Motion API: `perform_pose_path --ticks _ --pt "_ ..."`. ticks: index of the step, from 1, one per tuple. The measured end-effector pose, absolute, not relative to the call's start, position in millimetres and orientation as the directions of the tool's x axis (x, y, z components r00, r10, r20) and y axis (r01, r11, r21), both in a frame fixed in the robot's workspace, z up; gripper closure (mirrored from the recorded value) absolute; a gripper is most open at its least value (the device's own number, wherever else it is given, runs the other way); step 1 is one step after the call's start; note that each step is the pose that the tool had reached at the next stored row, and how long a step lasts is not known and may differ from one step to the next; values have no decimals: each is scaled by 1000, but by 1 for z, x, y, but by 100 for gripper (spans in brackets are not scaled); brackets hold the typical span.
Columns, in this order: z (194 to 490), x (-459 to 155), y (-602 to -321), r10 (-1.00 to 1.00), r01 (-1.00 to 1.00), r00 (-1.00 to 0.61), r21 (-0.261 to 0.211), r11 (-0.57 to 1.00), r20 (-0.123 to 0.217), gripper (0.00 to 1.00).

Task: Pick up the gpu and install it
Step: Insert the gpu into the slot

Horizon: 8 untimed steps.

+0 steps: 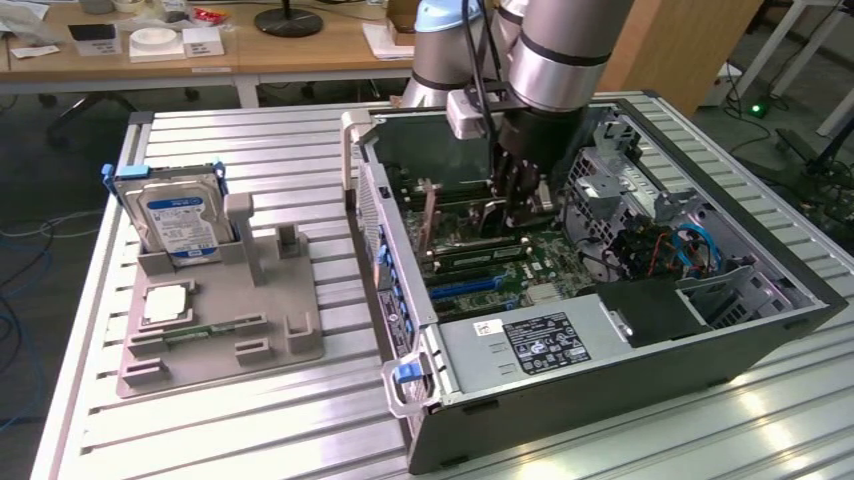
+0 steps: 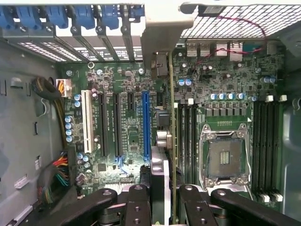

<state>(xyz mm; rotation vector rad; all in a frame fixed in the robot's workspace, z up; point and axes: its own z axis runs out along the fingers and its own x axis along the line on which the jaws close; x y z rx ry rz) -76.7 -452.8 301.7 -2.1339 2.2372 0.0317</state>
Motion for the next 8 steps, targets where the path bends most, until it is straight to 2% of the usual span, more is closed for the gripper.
perform_pose_path --ticks 8 --pt "293 -79 -454 -998 -999 -47 -18 48 -50 72"
